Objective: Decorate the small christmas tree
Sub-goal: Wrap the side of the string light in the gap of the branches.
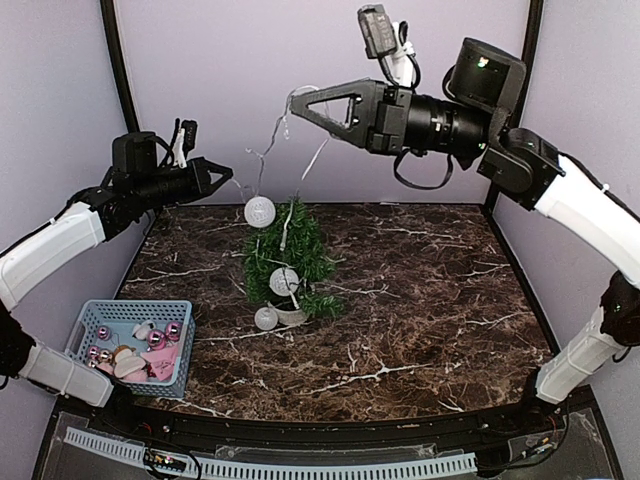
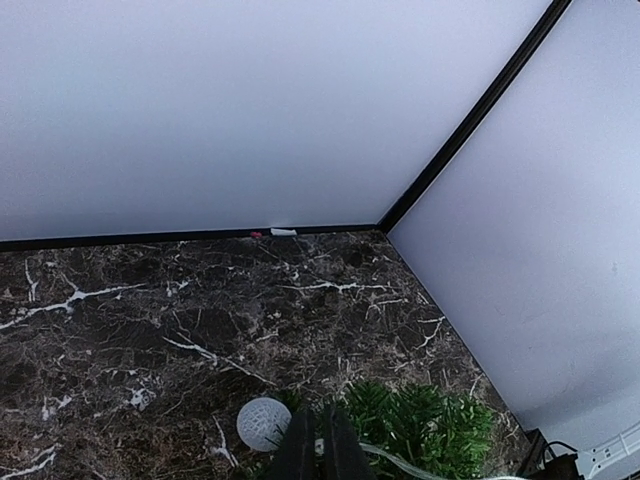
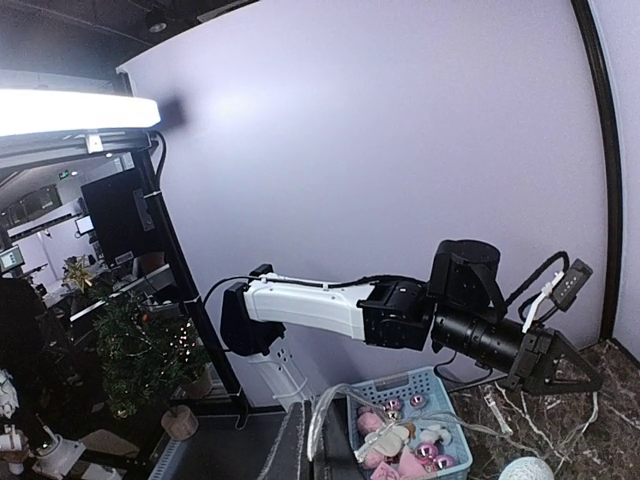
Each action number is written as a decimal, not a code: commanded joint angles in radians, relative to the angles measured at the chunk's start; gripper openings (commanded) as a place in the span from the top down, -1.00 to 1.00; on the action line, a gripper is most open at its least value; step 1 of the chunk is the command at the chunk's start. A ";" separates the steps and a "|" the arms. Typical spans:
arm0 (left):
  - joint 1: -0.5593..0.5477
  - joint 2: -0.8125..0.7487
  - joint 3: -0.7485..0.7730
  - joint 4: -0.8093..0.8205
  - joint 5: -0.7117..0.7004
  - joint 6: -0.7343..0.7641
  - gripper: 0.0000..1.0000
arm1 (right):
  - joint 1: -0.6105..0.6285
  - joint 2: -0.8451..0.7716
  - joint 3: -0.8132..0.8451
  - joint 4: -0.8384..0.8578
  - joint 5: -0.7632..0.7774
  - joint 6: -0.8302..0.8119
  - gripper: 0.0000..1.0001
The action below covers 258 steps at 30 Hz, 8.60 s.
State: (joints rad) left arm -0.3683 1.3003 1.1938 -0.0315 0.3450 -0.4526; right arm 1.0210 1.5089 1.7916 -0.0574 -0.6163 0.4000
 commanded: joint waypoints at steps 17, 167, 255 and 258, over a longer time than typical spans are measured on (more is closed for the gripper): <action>0.017 0.088 0.020 0.018 -0.010 0.019 1.00 | -0.264 -0.008 0.099 -0.284 0.736 -0.196 1.00; -0.285 -0.022 -0.043 -0.216 -0.122 0.400 0.86 | -0.303 -0.286 -0.307 -0.272 -0.160 -0.009 1.00; -0.854 -0.105 -0.458 0.431 -0.563 0.019 1.00 | -0.095 -0.306 -0.634 0.278 0.303 0.497 1.00; -0.853 -0.184 -0.440 0.249 -0.607 0.012 1.00 | -0.095 -0.298 -0.631 0.232 0.317 0.477 1.00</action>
State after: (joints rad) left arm -1.2179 1.2324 0.7456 0.3714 -0.1959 -0.4194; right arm 0.9165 1.2293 1.1599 0.1951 -0.3294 0.9089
